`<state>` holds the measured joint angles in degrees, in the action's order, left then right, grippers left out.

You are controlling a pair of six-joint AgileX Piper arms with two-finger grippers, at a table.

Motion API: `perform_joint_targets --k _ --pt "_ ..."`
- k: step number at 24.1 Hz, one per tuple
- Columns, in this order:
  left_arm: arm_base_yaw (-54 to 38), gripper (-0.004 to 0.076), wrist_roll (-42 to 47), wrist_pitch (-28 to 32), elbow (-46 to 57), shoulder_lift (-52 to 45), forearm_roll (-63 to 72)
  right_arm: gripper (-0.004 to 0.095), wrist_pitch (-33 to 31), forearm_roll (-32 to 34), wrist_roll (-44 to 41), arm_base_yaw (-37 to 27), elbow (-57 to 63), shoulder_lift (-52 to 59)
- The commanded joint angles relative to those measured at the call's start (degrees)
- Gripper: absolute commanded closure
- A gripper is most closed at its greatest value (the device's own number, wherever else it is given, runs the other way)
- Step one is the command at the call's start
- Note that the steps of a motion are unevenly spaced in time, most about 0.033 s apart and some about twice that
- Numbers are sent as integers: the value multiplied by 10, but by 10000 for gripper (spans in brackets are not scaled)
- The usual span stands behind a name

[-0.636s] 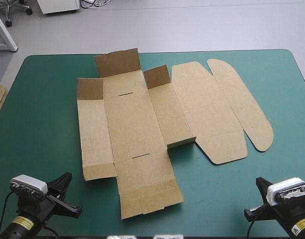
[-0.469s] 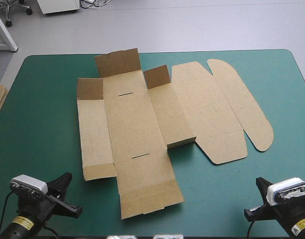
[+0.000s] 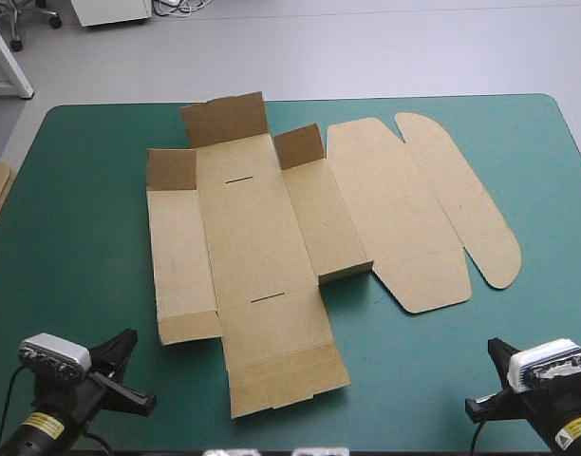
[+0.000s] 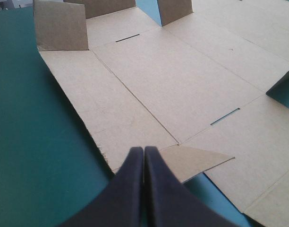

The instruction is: Fold the box

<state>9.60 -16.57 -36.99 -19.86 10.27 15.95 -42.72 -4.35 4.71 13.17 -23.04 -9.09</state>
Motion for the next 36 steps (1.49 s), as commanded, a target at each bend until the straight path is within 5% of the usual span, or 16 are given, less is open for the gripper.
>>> perform_joint_targets --k 1,12,14,16,19,22,25,36 --pt "3 734 7 40 -15 10 12 928 39 2 2 -4 -15 -7" --pt "3 729 65 34 -42 23 -17 920 26 4 2 -4 -36 -34" --pt "3 680 75 34 -63 48 -38 913 22 6 24 -4 -63 -73" --pt "3 570 75 34 -84 85 -57 838 29 4 29 -4 -92 -120" --pt "3 349 115 36 -121 164 -79 545 40 4 29 -4 -141 -199" --pt "3 291 210 37 -146 231 -160 390 39 4 1 -4 -184 -272" --pt "3 272 281 -8 -171 306 -214 391 39 -1 -5 -4 -230 -323" --pt "-9 265 288 -21 -241 476 -214 391 17 1 3 -4 -341 -414"
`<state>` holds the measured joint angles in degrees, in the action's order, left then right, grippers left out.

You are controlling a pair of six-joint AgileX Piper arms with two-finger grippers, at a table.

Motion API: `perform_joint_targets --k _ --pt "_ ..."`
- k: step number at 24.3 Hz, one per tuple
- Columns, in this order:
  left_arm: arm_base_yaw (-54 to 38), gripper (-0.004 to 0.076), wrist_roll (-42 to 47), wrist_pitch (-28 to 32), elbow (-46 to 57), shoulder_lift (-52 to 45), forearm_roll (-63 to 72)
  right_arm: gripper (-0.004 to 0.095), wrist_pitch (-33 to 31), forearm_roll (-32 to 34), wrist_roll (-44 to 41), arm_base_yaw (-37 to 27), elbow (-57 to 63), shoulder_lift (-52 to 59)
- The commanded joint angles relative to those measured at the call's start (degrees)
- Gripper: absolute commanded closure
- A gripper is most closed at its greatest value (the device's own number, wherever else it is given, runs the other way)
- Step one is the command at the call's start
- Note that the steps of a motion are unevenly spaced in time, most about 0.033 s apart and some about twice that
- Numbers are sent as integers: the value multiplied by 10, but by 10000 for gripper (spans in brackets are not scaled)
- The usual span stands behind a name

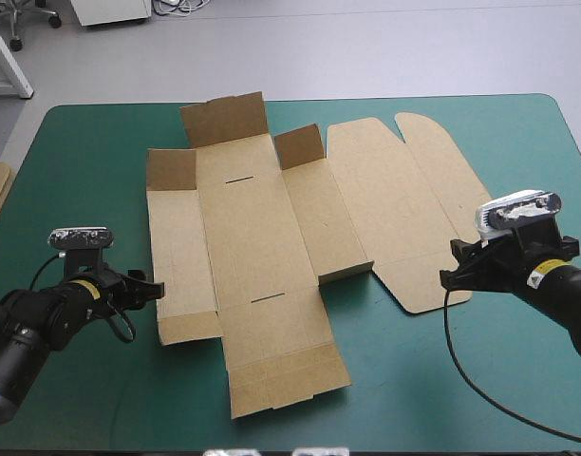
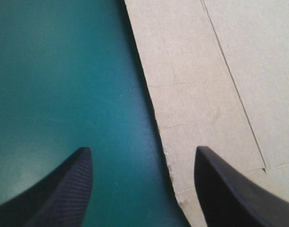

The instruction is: Fold the box

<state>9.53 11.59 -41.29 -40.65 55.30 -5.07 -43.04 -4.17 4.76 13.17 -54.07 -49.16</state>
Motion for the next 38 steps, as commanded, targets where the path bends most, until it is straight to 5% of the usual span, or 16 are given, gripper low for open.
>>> perform_joint_targets --k 1,6,10,21,30,33,38 --pt "-22 265 5 21 -37 38 1 391 12 -3 3 -4 -35 -22" --pt "-136 265 -106 14 -42 90 145 391 -6 -46 14 -4 -39 -51" --pt "-241 265 -358 -52 -42 151 462 391 9 -97 57 -4 -40 -62" --pt "-252 265 -509 -148 -38 317 602 391 8 -97 66 -4 -40 -63" --pt "-252 293 -586 -212 -38 337 687 397 9 -97 66 -4 -40 -63" --pt "-252 368 -586 -212 -38 337 685 399 9 -97 66 -4 -40 -63" --pt "-251 637 -586 -189 -38 337 685 422 11 -97 66 -4 -40 -63"
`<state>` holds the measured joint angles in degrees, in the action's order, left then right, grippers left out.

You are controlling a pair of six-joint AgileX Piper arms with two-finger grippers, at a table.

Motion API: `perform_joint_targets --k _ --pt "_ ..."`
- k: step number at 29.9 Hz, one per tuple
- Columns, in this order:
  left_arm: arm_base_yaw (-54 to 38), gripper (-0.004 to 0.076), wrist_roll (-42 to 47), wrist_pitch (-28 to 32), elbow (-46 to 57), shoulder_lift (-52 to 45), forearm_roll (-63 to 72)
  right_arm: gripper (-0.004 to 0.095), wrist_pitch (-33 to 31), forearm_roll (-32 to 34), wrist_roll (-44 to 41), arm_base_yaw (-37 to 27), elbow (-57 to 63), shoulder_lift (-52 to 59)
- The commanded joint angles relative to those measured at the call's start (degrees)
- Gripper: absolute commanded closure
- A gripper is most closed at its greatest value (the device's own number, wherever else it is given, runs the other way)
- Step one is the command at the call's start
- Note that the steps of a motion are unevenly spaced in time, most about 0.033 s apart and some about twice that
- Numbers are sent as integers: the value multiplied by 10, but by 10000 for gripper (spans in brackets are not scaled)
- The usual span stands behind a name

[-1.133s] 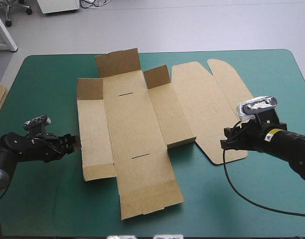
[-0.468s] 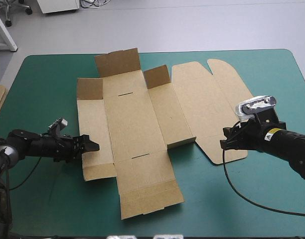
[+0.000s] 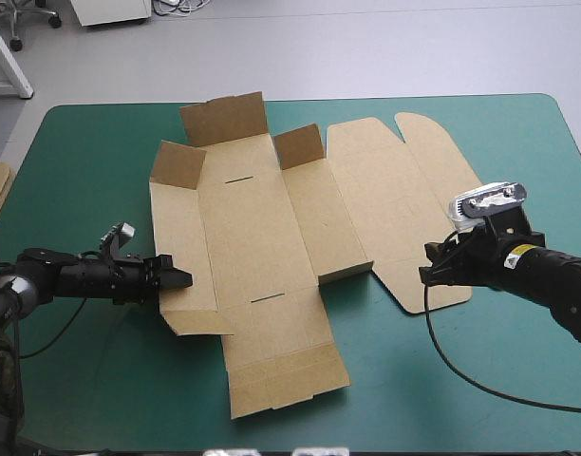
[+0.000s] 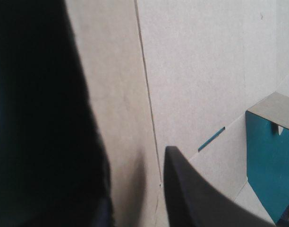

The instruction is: Fold the box

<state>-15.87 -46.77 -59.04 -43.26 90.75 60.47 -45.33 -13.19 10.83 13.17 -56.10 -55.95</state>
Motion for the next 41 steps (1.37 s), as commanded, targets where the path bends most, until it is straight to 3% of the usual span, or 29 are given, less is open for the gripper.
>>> perform_joint_targets --k 1,2,9,16,28,41 --pt "4 694 -3 -8 -12 -17 31 428 34 -7 5 -4 -20 5" --pt "7 733 -4 -7 -12 -17 33 435 34 -7 5 -4 -20 5" --pt "39 734 -8 -3 -41 -17 23 447 34 -7 5 -4 -20 5" --pt "49 734 62 -1 -146 -17 -46 447 36 -6 5 -4 -28 5" --pt "106 734 127 -141 -360 -5 -219 466 36 0 16 -4 -53 5" --pt "188 734 100 -140 -388 6 -240 469 37 -1 19 -4 -60 5"
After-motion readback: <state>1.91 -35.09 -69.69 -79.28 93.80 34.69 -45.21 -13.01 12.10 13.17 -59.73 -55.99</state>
